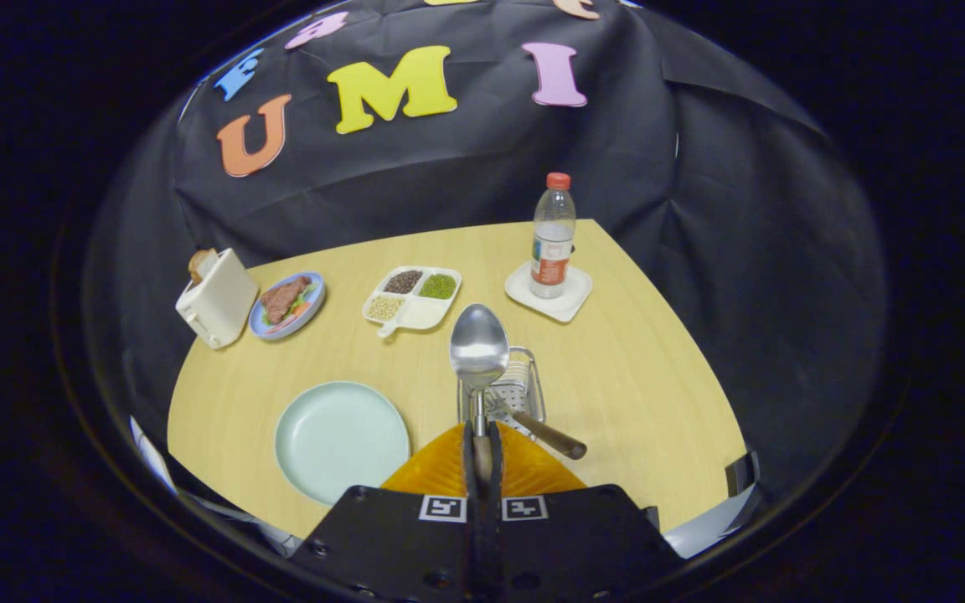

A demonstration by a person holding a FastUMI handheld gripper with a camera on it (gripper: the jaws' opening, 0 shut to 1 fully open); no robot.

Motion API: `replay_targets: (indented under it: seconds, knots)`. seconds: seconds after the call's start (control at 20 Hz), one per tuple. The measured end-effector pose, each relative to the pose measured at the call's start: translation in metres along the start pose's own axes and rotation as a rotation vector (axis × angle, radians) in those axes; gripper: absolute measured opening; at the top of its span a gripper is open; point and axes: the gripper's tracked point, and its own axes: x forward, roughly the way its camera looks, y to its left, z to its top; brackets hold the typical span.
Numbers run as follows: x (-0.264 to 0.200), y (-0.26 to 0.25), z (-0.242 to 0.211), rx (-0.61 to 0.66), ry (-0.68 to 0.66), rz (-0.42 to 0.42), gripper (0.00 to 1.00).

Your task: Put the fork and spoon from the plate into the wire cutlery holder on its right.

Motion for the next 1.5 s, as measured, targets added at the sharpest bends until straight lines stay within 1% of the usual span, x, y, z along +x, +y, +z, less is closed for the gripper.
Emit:
replay_targets:
  seconds: [0.3, 0.35, 0.45, 0.6, 0.65, 0.7, 0.75, 0.85, 0.9, 0.95, 1.0, 1.05, 1.1, 1.15, 1.2, 1.25, 1.35, 1.45, 1.5]
  knots:
    - [0.022, -0.001, -0.003, 0.026, 0.039, 0.015, 0.01]
    - [0.024, -0.002, -0.004, 0.029, 0.043, 0.014, 0.03]
    - [0.027, -0.002, -0.004, 0.032, 0.047, 0.013, 0.04]
    - [0.027, -0.003, 0.003, 0.042, 0.021, 0.016, 0.03]
    - [0.026, -0.003, 0.004, 0.046, 0.013, 0.017, 0.01]
    - [0.026, -0.002, 0.005, 0.050, 0.004, 0.021, 0.01]
    - [0.027, -0.003, 0.006, 0.049, 0.000, 0.020, 0.05]
    - [0.027, -0.003, 0.007, 0.055, -0.005, 0.025, 0.07]
    - [0.028, -0.004, 0.007, 0.058, -0.010, 0.021, 0.12]
    - [0.026, -0.004, 0.008, 0.063, -0.018, 0.024, 0.20]
    - [0.026, -0.002, 0.010, 0.064, -0.030, 0.026, 0.24]
    - [0.025, -0.003, 0.009, 0.061, -0.039, 0.022, 0.34]
    - [0.023, -0.004, 0.009, 0.055, -0.049, 0.018, 0.36]
    - [0.023, -0.001, 0.010, 0.051, -0.057, 0.019, 0.45]
    - [0.020, 0.000, 0.012, 0.046, -0.068, 0.020, 0.51]
    - [0.018, -0.002, 0.011, 0.044, -0.076, 0.009, 0.62]
    - [0.015, 0.001, 0.011, 0.047, -0.091, 0.011, 0.68]
    - [0.011, 0.003, 0.010, 0.038, -0.105, -0.002, 0.78]
    - [0.007, 0.004, 0.010, 0.031, -0.115, -0.005, 0.79]
